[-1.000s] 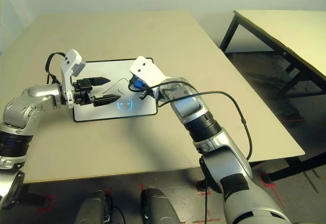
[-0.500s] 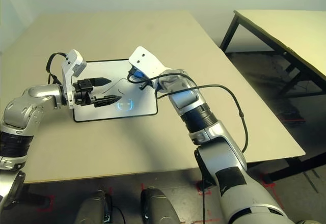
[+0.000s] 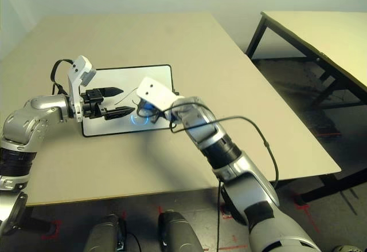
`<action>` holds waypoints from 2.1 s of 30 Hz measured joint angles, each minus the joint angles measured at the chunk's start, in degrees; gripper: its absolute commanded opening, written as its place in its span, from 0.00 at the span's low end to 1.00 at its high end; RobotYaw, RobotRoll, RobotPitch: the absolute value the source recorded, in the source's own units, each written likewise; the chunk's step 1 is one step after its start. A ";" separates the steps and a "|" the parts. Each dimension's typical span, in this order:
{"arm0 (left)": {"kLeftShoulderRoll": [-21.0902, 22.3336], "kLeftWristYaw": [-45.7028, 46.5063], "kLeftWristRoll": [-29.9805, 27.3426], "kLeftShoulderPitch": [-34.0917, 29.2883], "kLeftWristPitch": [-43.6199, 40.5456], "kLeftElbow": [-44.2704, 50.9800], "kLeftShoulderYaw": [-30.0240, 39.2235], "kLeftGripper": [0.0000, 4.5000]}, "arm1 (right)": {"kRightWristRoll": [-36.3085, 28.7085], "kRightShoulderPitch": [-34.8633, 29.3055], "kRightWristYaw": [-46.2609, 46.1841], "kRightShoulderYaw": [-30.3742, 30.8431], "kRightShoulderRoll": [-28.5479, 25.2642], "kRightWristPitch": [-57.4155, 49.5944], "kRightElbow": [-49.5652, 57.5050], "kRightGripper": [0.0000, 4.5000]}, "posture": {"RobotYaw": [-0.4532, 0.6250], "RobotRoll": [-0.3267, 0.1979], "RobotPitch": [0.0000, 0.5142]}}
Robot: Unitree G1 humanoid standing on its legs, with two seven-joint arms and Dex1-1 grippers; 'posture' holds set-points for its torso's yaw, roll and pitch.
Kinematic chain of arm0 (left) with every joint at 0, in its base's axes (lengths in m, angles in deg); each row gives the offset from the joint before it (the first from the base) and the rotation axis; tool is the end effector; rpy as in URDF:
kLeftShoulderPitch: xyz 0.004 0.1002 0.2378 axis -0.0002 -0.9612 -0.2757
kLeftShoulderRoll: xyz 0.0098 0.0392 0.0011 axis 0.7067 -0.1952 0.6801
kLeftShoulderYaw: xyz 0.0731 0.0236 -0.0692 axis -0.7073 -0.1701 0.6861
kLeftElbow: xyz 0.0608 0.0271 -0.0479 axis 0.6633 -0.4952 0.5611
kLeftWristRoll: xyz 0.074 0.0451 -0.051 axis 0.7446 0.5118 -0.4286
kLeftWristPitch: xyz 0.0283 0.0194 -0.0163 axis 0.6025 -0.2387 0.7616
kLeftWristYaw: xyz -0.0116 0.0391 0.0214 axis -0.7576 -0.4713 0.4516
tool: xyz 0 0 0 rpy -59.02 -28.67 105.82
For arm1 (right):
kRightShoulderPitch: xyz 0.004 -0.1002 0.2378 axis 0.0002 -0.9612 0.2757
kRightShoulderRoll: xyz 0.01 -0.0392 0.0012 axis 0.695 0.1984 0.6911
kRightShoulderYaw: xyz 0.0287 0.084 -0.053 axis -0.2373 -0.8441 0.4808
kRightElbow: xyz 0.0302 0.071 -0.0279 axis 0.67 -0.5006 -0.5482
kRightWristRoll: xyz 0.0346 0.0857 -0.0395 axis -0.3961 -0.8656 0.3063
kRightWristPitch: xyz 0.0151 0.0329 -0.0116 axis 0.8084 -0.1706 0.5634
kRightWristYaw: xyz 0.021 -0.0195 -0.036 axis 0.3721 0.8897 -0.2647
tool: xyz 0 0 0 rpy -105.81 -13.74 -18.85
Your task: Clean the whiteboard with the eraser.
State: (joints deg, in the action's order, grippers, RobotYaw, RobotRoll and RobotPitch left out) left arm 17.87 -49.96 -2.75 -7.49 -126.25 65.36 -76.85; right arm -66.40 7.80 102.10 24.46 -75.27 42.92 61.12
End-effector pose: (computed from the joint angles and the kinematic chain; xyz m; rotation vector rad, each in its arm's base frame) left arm 0.2938 0.1959 0.1939 0.2142 0.1867 -1.0092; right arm 0.3283 -0.1136 0.1974 -0.6835 0.3226 0.6525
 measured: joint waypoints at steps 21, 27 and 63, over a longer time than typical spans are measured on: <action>0.66 -0.04 0.09 0.04 0.10 -0.38 0.15 1.00 | 1.75 -5.33 4.07 3.31 0.45 -2.42 7.20 0.14 | 0.40 0.62 0.12; 0.79 -0.07 0.10 0.03 0.19 -0.37 0.20 1.00 | 3.51 3.49 0.01 -0.90 0.56 5.51 -6.77 0.13 | 0.41 0.62 0.13; 3.18 -1.17 2.02 0.19 3.48 -6.27 0.56 1.00 | 6.18 -10.20 8.07 5.64 1.24 -0.85 13.16 0.13 | 0.42 0.62 0.14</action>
State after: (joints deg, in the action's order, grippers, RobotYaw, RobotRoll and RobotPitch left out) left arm 21.04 -51.13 -0.73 -7.30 -122.78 59.09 -76.28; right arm -60.22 -2.40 110.17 30.10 -74.02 42.07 74.28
